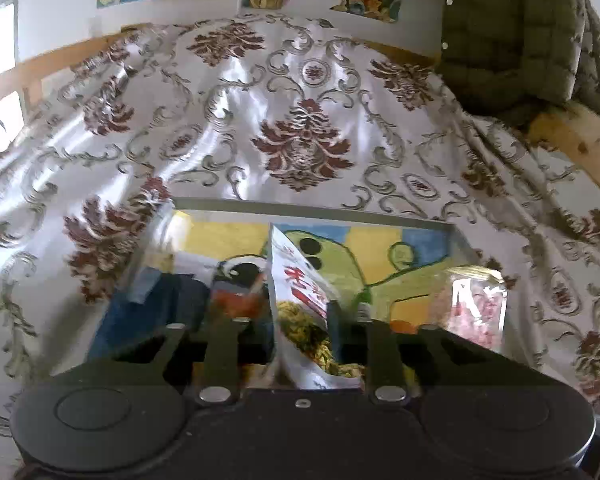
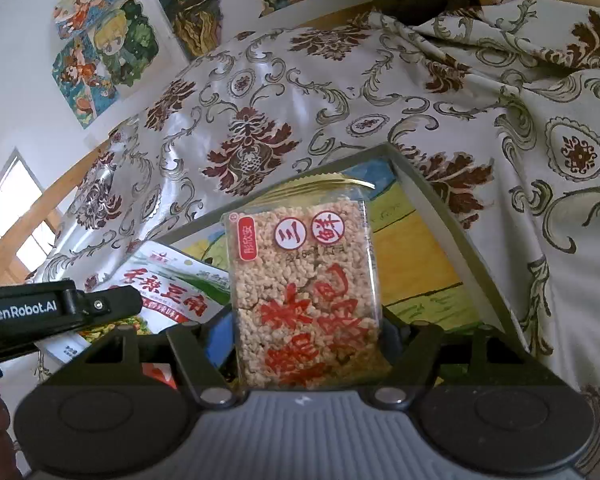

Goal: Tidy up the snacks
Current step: 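Carry the bean-curd packet with left tool while right tool carries rice cake over tray, then release the bean-curd packet into tray with left tool while right tool releases rice cake, then move both open tools back toward the remaining snacks beside the tray, then grasp the small brown snack packet with left tool while right tool grasps silver foil packet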

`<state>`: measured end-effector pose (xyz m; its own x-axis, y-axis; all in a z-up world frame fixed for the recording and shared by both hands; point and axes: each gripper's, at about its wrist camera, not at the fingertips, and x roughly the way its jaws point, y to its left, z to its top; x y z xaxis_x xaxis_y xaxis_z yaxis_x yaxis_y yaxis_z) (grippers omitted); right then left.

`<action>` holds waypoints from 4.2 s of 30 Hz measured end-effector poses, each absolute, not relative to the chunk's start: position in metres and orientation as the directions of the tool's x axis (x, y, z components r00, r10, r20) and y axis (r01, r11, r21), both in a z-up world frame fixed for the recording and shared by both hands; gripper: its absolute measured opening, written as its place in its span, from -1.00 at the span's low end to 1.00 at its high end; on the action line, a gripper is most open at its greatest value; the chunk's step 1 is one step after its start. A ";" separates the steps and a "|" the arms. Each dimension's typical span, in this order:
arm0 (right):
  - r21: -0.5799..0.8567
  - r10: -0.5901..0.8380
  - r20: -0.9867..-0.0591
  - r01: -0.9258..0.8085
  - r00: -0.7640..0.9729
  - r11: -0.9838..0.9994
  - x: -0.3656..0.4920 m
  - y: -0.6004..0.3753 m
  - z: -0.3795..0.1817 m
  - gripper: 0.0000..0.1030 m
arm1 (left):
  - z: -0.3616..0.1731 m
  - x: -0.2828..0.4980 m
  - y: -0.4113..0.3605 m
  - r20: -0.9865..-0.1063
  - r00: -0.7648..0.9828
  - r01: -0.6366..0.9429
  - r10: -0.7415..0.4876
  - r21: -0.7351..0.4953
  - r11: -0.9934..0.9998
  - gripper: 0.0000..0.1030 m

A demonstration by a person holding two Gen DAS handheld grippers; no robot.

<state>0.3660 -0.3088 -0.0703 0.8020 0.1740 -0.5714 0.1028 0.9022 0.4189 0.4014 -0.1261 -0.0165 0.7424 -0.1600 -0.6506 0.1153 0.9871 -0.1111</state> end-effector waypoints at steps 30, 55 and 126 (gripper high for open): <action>0.320 0.104 -0.309 0.001 0.945 0.948 0.257 -0.304 0.037 1.00 | 0.060 0.277 -0.072 -0.403 0.915 0.012 -0.017 -0.016 1.000 0.98; 0.135 0.139 -0.252 -0.107 0.958 0.985 0.117 -0.238 0.022 1.00 | 0.020 0.137 -0.009 -0.407 0.907 -0.113 0.108 0.012 0.994 0.99; -0.040 0.261 -0.527 -0.330 0.809 0.943 0.202 -0.105 -0.061 1.00 | -0.035 0.241 0.075 -0.753 0.658 0.131 -0.022 0.085 0.988 0.99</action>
<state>0.2016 -0.1045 -0.0606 0.8088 0.2606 -0.5272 -0.3301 0.9431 -0.0403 0.2410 0.0745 -0.0347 0.6581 -0.0224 -0.7526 0.1308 0.9878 0.0850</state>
